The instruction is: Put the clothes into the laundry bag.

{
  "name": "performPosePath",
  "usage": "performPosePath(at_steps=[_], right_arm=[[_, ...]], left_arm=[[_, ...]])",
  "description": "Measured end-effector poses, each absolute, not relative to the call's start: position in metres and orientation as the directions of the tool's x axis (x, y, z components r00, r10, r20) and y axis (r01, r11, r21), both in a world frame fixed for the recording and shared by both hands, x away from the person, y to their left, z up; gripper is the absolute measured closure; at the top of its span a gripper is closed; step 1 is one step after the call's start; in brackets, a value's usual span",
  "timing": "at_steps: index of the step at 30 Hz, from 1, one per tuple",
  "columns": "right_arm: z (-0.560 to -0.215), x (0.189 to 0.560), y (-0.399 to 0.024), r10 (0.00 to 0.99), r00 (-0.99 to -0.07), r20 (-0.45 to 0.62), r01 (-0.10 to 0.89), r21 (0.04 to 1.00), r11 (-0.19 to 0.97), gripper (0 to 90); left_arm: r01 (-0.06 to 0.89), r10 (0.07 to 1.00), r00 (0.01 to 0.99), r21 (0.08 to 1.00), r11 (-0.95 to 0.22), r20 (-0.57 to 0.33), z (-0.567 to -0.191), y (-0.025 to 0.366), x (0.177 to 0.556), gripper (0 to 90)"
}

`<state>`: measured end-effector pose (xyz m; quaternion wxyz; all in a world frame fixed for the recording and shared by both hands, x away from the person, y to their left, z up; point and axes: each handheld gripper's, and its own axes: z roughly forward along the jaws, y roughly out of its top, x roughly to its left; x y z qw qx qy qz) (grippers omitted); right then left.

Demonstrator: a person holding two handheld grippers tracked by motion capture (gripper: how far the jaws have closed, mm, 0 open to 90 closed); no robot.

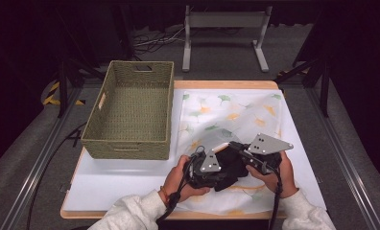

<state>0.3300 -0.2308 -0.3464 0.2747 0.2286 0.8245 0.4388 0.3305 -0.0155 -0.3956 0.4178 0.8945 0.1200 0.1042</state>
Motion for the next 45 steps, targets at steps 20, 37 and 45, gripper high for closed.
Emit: performPosePath(at_steps=[20,37,45], right_arm=[[-0.346,0.329,-0.23,0.621,-0.741,-0.257,0.136,0.848,0.512,88.8],[-0.347,0.328,-0.231,0.626,-0.738,-0.252,0.148,0.845,0.515,88.9],[-0.347,0.329,-0.232,0.631,-0.733,-0.254,0.154,0.842,0.517,88.9]], left_arm=[[0.099,0.261,0.959,0.737,-0.669,0.109,-0.416,-0.033,0.323,70.1],[0.098,0.319,0.927,0.694,-0.713,0.197,-0.432,-0.057,0.348,85.4],[0.113,0.352,0.911,0.691,-0.714,0.214,-0.431,-0.064,0.36,87.1]])
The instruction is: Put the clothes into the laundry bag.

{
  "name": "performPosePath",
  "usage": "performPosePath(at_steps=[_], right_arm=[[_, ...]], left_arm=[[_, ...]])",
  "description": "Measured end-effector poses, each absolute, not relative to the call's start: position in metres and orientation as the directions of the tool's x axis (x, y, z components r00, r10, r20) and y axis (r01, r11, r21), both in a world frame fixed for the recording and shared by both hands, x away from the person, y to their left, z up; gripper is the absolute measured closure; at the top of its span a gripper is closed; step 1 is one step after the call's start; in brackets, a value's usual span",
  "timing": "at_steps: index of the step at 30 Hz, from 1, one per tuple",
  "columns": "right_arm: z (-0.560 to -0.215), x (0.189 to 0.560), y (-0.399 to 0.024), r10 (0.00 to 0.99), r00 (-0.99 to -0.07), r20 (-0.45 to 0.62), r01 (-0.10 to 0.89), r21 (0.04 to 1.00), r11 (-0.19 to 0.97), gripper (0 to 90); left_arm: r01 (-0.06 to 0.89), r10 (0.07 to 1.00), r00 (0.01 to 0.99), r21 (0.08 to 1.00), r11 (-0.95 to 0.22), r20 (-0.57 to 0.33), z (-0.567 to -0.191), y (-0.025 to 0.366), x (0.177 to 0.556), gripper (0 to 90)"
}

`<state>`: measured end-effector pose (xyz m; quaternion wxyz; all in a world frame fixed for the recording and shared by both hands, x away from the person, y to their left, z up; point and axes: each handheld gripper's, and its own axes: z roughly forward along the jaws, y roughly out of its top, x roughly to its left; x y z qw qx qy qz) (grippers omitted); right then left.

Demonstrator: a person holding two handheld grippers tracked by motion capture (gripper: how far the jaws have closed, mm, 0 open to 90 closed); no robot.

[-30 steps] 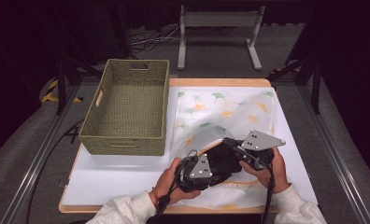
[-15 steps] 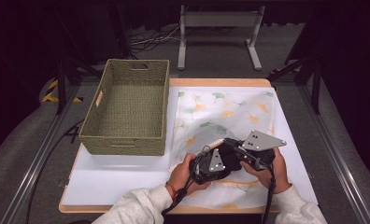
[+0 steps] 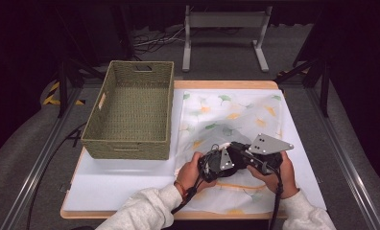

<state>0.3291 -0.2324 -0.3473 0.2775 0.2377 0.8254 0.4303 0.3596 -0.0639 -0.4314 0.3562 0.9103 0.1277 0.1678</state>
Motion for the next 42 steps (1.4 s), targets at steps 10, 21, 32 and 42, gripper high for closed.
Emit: performPosePath(at_steps=[10,21,32,42], right_arm=[[-0.348,0.33,-0.233,0.635,-0.731,-0.252,0.159,0.841,0.517,88.9],[-0.349,0.331,-0.234,0.635,-0.731,-0.251,0.166,0.837,0.522,88.9],[-0.349,0.331,-0.234,0.635,-0.731,-0.25,0.168,0.836,0.522,88.9],[-0.348,0.328,-0.235,0.639,-0.728,-0.249,0.169,0.838,0.519,88.9]], left_arm=[[0.129,0.383,0.899,0.707,-0.696,0.213,-0.433,-0.066,0.367,88.1],[0.164,0.418,0.889,0.723,-0.671,0.186,-0.434,-0.066,0.375,88.3],[0.173,0.408,0.901,0.737,-0.654,0.15,-0.43,-0.06,0.372,85.7],[0.13,0.355,0.923,0.743,-0.656,0.151,-0.418,-0.033,0.353,78.3]])
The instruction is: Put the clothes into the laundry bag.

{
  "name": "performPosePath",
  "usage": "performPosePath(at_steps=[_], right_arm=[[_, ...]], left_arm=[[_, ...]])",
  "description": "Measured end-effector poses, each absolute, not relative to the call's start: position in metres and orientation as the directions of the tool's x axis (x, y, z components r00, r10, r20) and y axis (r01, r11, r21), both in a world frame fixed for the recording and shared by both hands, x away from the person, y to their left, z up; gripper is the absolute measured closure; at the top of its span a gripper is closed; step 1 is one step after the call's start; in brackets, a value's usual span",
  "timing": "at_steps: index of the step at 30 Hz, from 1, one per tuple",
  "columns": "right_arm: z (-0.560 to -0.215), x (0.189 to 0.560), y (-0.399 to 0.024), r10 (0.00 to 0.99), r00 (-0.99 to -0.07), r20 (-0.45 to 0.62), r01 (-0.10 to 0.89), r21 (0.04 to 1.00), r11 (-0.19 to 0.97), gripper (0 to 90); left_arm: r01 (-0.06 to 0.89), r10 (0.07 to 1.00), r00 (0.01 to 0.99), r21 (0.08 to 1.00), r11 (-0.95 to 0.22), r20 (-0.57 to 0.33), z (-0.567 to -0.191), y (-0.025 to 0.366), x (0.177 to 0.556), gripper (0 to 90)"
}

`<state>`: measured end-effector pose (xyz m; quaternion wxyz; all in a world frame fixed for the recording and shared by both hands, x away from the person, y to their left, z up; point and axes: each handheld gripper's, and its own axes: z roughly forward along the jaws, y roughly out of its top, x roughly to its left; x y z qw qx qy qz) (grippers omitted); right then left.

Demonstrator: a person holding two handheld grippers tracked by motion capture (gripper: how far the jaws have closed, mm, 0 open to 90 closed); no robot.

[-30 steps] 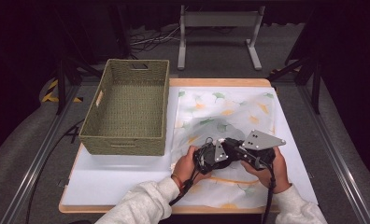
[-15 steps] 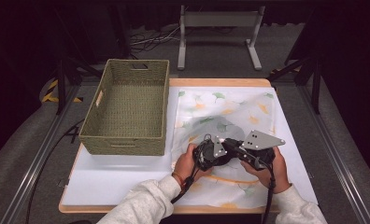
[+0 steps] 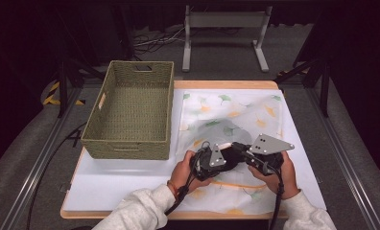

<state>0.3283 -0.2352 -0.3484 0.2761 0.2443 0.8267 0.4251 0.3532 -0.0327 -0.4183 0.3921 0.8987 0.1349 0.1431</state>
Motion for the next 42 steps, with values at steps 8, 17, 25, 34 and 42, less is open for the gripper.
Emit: performPosePath(at_steps=[8,17,25,34,42], right_arm=[[-0.349,0.328,-0.233,0.636,-0.73,-0.249,0.168,0.838,0.52,88.9],[-0.353,0.329,-0.232,0.635,-0.731,-0.248,0.185,0.824,0.535,88.9],[-0.352,0.329,-0.233,0.658,-0.71,-0.251,0.196,0.827,0.527,89.0],[-0.351,0.329,-0.232,0.663,-0.704,-0.254,0.196,0.828,0.525,89.0],[-0.351,0.329,-0.233,0.666,-0.701,-0.254,0.197,0.829,0.524,89.0]], left_arm=[[0.098,0.304,0.94,0.734,-0.672,0.153,-0.421,-0.038,0.345,86.7],[0.156,0.387,0.909,0.733,-0.662,0.156,-0.442,-0.059,0.366,89.6],[0.149,0.401,0.894,0.714,-0.685,0.198,-0.448,-0.069,0.373,89.9],[0.179,0.463,0.86,0.723,-0.667,0.214,-0.449,-0.077,0.382,89.9],[0.185,0.475,0.851,0.718,-0.671,0.224,-0.449,-0.079,0.384,89.9]])
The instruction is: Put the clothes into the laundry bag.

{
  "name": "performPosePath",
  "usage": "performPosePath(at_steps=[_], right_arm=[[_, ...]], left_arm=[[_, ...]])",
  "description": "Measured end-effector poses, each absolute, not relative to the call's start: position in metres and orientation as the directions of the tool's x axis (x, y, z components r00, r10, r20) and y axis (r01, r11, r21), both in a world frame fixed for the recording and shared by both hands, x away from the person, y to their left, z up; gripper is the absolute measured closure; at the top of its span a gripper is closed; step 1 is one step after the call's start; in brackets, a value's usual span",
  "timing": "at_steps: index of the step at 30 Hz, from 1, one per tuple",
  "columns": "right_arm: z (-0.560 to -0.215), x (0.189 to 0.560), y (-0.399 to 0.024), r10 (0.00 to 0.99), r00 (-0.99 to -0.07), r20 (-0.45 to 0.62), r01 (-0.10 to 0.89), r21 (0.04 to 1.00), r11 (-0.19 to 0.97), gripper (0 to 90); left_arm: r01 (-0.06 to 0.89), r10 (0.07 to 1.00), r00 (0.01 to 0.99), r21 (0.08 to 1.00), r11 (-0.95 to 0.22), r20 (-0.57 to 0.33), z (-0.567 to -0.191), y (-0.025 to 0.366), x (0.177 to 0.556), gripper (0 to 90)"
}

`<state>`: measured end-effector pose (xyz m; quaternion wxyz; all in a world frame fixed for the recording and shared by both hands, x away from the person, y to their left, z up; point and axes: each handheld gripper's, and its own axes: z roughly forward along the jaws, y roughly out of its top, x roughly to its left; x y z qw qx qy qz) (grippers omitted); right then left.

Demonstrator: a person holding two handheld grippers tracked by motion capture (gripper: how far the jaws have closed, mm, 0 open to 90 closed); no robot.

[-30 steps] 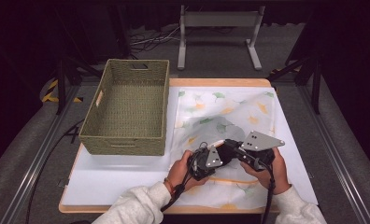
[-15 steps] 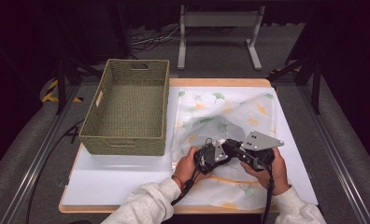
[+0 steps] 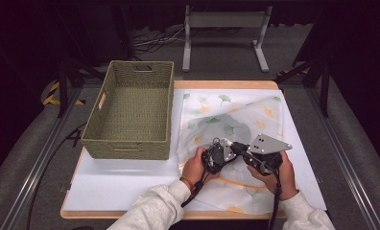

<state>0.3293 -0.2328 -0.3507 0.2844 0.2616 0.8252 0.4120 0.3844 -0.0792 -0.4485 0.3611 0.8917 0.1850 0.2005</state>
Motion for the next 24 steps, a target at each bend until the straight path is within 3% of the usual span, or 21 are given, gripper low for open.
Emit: performPosePath(at_steps=[19,24], right_arm=[[-0.349,0.329,-0.233,0.657,-0.712,-0.247,0.191,0.832,0.521,89.0],[-0.35,0.329,-0.233,0.66,-0.711,-0.243,0.197,0.832,0.518,89.0]], left_arm=[[0.181,0.421,0.898,0.766,-0.617,0.126,-0.435,-0.041,0.361,88.7],[0.128,0.363,0.921,0.775,-0.618,0.138,-0.431,-0.039,0.353,89.2]])
